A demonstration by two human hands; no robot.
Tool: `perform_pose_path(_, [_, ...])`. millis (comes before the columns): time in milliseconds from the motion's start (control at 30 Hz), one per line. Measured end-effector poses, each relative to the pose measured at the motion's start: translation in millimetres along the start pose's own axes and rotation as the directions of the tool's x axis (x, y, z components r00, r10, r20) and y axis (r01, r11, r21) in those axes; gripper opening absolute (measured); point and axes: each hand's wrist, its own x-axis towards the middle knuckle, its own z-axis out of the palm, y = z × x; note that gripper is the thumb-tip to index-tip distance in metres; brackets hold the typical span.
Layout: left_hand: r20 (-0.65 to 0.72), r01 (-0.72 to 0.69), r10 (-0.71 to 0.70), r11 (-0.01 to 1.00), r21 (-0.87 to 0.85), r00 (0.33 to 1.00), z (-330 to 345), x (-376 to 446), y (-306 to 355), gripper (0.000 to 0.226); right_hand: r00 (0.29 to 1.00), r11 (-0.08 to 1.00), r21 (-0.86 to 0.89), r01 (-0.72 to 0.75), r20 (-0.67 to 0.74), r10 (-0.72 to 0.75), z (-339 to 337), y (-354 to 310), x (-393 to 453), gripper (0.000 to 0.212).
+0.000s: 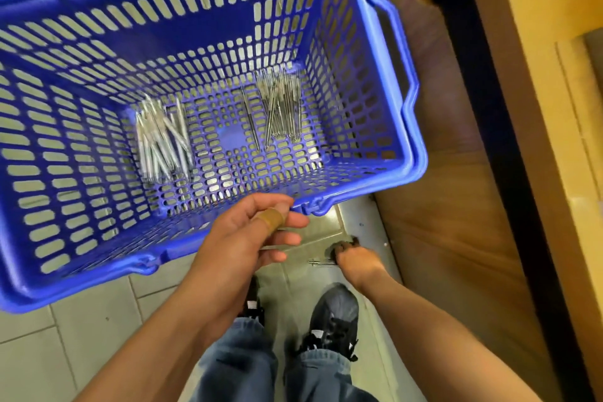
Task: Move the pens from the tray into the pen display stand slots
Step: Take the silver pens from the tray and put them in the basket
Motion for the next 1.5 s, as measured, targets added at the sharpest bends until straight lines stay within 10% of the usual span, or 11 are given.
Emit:
perform_pose_path(267, [-0.126,0.163,-0.173,0.983,-0.090,0.977,0.7,-5.9,3.8,0.014,0.999,0.910,0.413,-0.039,0.035,0.028,-39.6,-16.8,-65.1,0.028])
perform_pose_path(567, [-0.180,0.235,-0.232,0.972,-0.001,0.956,17.2,-61.6,72.4,0.014,0.983,0.391,0.905,0.168,-0.185,0.006,-179.0,-66.5,-189.9,0.017])
perform_pose_path(800, [-0.376,0.292,-0.256,0.955,0.042,0.891,21.4,-61.4,114.6,0.036,0.997,0.057,0.996,0.070,-0.069,-0.026,-251.5,-97.6,-213.7,0.023])
perform_pose_path(1500, [-0.447,0.250,-0.230,0.968,-0.016,0.864,-11.9,125.4,118.8,0.017,0.933,0.140,0.990,0.019,-0.067,0.354,-321.4,-17.6,-45.7,0.006])
